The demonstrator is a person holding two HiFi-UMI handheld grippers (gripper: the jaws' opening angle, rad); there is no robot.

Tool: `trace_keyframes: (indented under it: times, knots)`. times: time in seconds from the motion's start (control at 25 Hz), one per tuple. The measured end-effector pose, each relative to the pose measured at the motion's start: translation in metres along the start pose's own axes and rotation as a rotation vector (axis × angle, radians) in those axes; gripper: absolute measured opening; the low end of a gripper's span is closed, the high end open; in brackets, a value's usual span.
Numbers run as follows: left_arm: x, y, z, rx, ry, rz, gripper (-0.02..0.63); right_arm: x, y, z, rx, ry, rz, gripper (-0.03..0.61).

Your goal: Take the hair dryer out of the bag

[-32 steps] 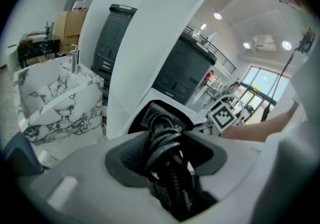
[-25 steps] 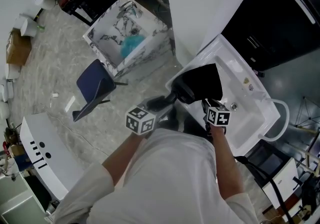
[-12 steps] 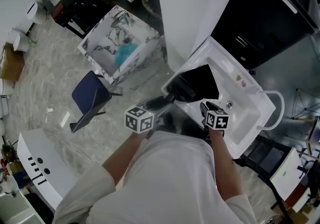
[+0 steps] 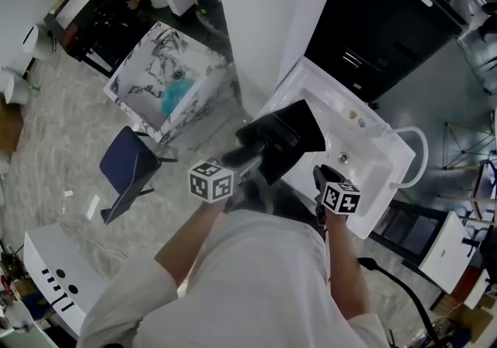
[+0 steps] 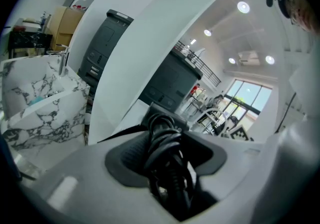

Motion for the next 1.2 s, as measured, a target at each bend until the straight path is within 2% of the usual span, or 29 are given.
trace_keyframes:
  times: [0.36, 0.52, 0.92, 1.2]
  knots:
    - [0.011, -0.022, -0.022, -0.008, -0.023, 0.021, 0.212, 0.031, -0.011, 0.057, 0.049, -0.133, -0.050, 0.077]
    - [0.012, -0.035, -0.030, 0.013, -0.045, 0.070, 0.210, 0.036, -0.022, 0.076, 0.064, -0.149, -0.063, 0.070]
    - [0.017, -0.062, -0.040, 0.060, -0.093, 0.115, 0.210, 0.053, -0.040, 0.118, 0.139, -0.211, -0.048, 0.005]
    - [0.023, -0.072, -0.039, 0.071, -0.110, 0.112, 0.210, 0.058, -0.036, 0.128, 0.196, -0.228, -0.001, 0.005]
Point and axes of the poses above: the fingertips, and each gripper's own axes: z backward along the fingers, y to its left, x out of its top, the point moved 4 cm from there along z, backward along the fingers, and after that the axes turned 14 degrees about -z, right-handed, at the moved point
